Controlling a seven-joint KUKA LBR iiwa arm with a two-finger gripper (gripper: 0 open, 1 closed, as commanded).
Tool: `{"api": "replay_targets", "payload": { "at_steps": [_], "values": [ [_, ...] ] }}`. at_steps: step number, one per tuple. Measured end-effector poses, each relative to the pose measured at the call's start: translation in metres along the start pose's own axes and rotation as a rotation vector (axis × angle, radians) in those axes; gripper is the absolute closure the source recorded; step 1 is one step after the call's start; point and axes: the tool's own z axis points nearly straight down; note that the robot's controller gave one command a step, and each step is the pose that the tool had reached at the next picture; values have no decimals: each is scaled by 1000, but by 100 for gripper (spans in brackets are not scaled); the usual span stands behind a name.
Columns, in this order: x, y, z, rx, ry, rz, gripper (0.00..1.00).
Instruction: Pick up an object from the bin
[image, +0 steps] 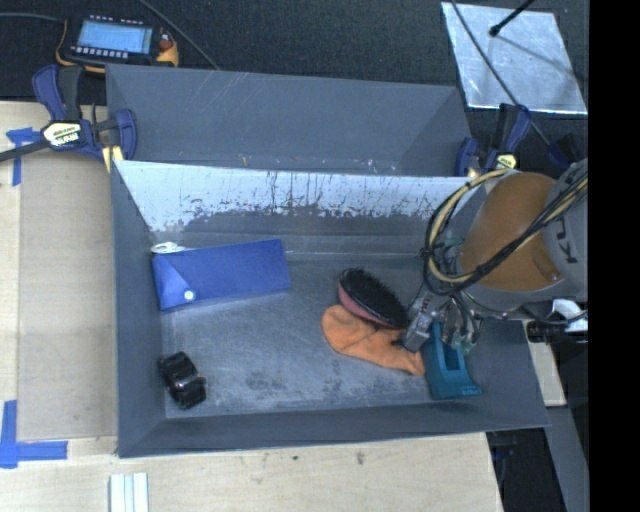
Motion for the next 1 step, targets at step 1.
{"api": "replay_targets", "payload": {
  "at_steps": [1],
  "values": [
    [0,0,-7,1,1,0,100]
  ]
}}
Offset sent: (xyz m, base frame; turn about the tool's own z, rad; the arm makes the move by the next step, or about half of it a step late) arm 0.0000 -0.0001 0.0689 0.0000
